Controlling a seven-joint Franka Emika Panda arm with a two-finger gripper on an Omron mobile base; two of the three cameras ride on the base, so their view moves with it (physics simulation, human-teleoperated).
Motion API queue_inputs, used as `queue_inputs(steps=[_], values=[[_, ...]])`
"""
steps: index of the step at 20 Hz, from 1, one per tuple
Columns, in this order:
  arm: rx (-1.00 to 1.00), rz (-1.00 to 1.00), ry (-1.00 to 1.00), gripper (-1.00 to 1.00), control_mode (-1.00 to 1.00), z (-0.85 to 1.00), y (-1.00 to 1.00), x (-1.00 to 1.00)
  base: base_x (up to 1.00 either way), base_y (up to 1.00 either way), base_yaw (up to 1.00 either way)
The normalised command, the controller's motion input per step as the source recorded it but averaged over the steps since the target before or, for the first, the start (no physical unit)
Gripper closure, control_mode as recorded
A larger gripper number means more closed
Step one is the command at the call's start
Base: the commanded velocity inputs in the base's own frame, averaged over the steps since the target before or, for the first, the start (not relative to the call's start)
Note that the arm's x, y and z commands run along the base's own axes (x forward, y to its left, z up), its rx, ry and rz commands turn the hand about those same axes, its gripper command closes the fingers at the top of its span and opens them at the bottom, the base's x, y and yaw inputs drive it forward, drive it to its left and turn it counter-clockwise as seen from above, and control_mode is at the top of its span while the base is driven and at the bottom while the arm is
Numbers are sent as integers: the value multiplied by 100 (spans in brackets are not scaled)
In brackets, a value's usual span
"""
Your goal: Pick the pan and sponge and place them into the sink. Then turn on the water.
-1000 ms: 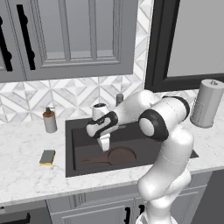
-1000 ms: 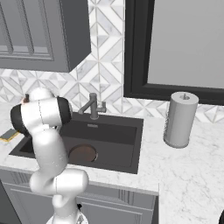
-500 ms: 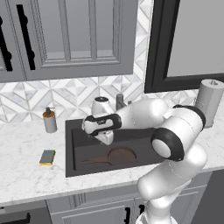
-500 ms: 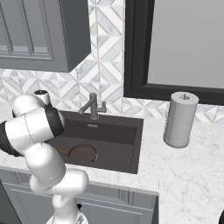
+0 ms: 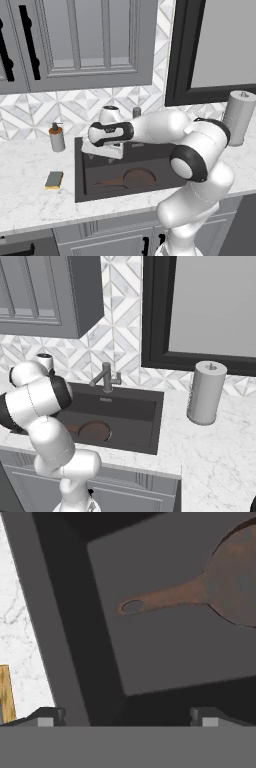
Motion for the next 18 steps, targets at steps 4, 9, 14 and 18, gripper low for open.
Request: queue_inputs(steps=[4,9,14,18], values=[[-11,1,0,-100,-100,0,77,-1,0,0,0],[-5,0,0,-100,-100,0,52,0,0,0,0],[-5,0,0,-100,-100,0,62,0,0,0,0],[-3,0,0,-100,-100,-12,55,0,0,0,0]])
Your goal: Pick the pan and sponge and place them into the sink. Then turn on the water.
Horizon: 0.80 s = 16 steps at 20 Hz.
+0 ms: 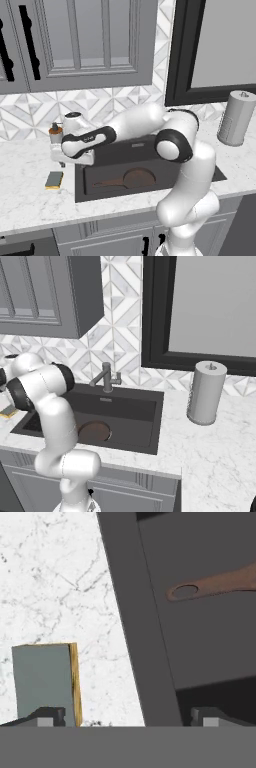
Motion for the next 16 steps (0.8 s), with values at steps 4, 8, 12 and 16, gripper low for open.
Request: queue_inputs(steps=[4,8,12,16], values=[[-1,0,0,-100,-100,-11,39,0,0,0,0],[0,0,0,-100,-100,-13,28,0,0,0,0],[0,0,0,-100,-100,-14,27,0,0,0,0],[0,0,0,-100,-100,-17,30,0,0,0,0]])
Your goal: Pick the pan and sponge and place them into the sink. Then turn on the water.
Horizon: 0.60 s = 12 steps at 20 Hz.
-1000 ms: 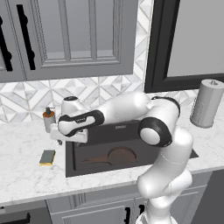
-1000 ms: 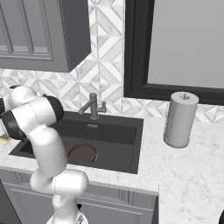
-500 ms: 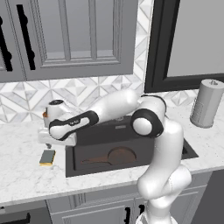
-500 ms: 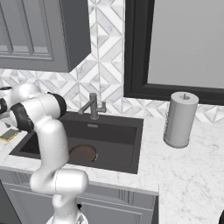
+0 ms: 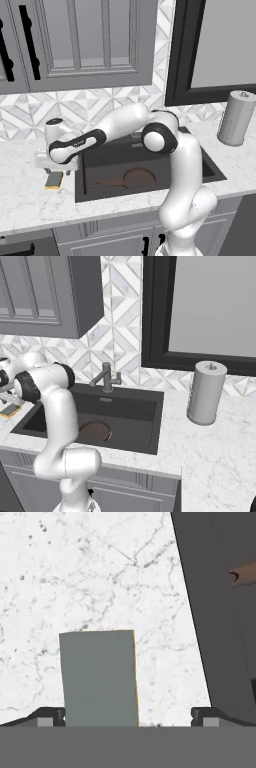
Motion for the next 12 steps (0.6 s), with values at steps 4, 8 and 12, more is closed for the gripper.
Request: queue_inputs(steps=[4,8,12], values=[[0,0,0,-100,-100,-20,34,0,0,0,0],[0,0,0,-100,-100,-20,18,0,0,0,0],[0,0,0,-100,-100,-23,0,0,0,0,0]])
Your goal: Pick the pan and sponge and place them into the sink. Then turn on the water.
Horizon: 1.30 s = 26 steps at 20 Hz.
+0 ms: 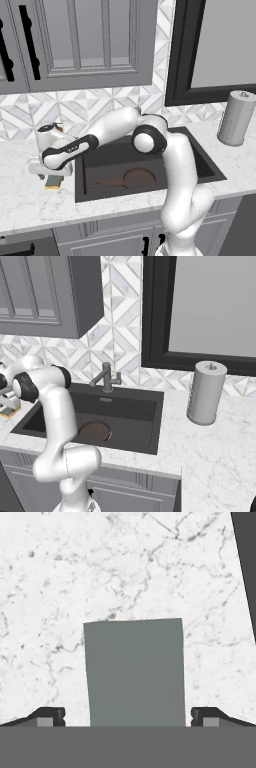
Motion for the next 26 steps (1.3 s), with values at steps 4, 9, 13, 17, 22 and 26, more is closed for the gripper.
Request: queue_inputs(steps=[4,9,13,17,22,26], values=[[0,0,0,-100,-100,-22,-8,0,0,0,0],[0,0,0,-100,-100,-25,0,0,0,0,0],[0,0,0,-100,-100,-32,0,0,0,0,0],[0,0,0,-100,-100,-28,0,4,0,0,0],[2,1,-3,100,-100,-15,-2,0,0,0,0],[12,0,-2,100,-100,-4,-42,0,0,0,0]])
